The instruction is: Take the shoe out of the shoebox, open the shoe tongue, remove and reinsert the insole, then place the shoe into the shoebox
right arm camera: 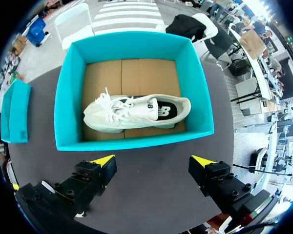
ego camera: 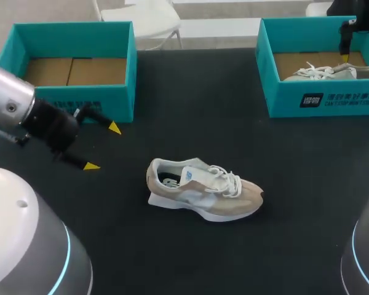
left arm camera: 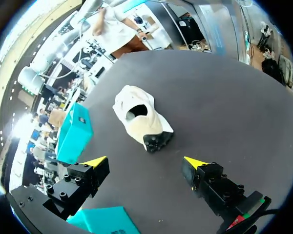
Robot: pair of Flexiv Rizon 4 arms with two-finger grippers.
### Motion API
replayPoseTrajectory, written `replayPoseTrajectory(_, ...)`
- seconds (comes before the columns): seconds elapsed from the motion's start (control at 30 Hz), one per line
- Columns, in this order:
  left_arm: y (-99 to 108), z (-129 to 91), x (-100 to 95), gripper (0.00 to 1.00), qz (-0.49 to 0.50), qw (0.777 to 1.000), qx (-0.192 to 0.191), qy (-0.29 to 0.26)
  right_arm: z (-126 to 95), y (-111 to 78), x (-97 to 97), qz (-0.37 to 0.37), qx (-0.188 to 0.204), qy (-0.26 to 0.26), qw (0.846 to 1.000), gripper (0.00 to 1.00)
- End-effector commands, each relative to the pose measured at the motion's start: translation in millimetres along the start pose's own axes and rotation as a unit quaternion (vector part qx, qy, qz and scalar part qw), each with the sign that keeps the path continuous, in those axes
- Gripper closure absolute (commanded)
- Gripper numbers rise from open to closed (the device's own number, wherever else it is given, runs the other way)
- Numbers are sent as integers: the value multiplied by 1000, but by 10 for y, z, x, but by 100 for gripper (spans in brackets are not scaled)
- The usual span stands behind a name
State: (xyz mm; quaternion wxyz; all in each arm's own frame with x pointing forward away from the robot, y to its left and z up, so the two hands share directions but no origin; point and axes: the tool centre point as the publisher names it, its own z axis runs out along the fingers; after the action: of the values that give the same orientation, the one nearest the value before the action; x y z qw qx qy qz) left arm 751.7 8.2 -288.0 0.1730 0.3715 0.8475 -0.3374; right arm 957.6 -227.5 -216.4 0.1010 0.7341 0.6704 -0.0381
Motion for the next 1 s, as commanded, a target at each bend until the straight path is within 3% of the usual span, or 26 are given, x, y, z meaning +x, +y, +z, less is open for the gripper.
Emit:
replayPoseTrajectory(0.03,143,16,172,0,-84,993,72,-39,1,-8,0,0,-1,0,1000,0)
replayPoseTrajectory(0.47,305,116,497,0,-217,961,151,-79,1,-8,0,0,-1,0,1000,0)
replayPoseTrajectory(0.57,320,129,583,0,-253,950,162,-80,1,-8,0,0,-1,0,1000,0)
replayPoseTrajectory(0.83,341,153,816,0,-299,939,149,-77,1,-8,0,0,-1,0,1000,0)
replayPoseTrajectory(1.0,410,202,912,0,-342,917,184,-95,1,-8,0,0,-1,0,1000,0)
